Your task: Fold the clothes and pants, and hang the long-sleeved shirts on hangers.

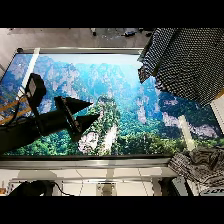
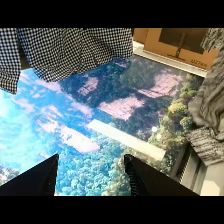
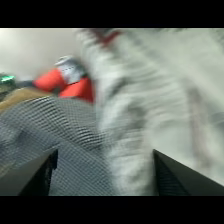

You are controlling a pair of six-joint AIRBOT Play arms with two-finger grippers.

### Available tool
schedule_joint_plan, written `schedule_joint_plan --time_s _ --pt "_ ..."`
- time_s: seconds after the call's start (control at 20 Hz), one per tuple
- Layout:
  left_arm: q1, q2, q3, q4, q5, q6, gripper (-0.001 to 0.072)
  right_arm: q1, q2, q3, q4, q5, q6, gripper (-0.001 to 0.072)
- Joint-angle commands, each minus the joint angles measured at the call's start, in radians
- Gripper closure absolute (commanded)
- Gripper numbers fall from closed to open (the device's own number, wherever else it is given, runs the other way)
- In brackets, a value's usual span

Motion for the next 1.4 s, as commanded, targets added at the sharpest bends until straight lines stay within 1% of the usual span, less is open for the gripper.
schedule_joint_plan --time_s 0.0,0.05,0.1,0.15,0.25,0.3,0.4,0.45,0.5,0.6,0.65,0.85,1.35 --pt "0.0 -0.006 0.0 0.044 -0.023 0.0 0.0238 0.136 -0.012 0.001 0.475 -0.132 -0.236 0.0" --pt "0.002 -0.006 0.0 0.072 -0.043 0.0 0.0313 0.233 -0.021 0.0 0.531 -0.153 -0.314 0.0" --pt "0.013 -0.006 0.0 0.085 -0.068 0.0 0.0359 0.349 -0.028 0.0 0.509 -0.149 -0.377 0.0" --pt "0.032 -0.006 0.0 0.085 -0.094 -0.011 0.0358 0.484 -0.037 0.0 0.422 -0.132 -0.442 -0.0001" --pt "0.084 -0.005 0.0 0.084 -0.136 -0.068 0.0358 0.737 -0.051 0.0 0.148 -0.085 -0.504 -0.0001" --pt "0.11 -0.005 0.0 0.082 -0.139 -0.094 0.0358 0.827 -0.051 0.0 -0.045 -0.067 -0.498 0.0001" --pt "0.149 -0.005 0.0 0.081 -0.132 -0.157 0.0358 0.893 -0.053 0.0 -0.311 -0.037 -0.447 0.0001" --pt "0.158 -0.005 0.0 0.082 -0.127 -0.164 0.0357 0.887 -0.053 0.0 -0.38 -0.019 -0.444 0.0001" --pt "0.16 -0.005 0.0 0.082 -0.127 -0.164 0.0358 0.872 -0.052 0.001 -0.412 0.01 -0.446 0.0" --pt "0.16 -0.005 0.0 0.089 -0.128 -0.164 0.0357 0.854 -0.05 0.0 -0.412 0.082 -0.445 0.0" --pt "0.16 -0.005 0.0 0.113 -0.131 -0.164 0.0357 0.857 -0.053 0.0 -0.385 0.107 -0.446 0.0" --pt "0.16 -0.005 0.0 0.266 -0.135 -0.164 0.0357 0.856 -0.066 -0.003 -0.285 0.146 -0.439 0.0" --pt "0.16 -0.005 0.0 0.269 -0.135 -0.164 0.0357 0.856 -0.066 -0.003 -0.286 0.145 -0.439 0.0"
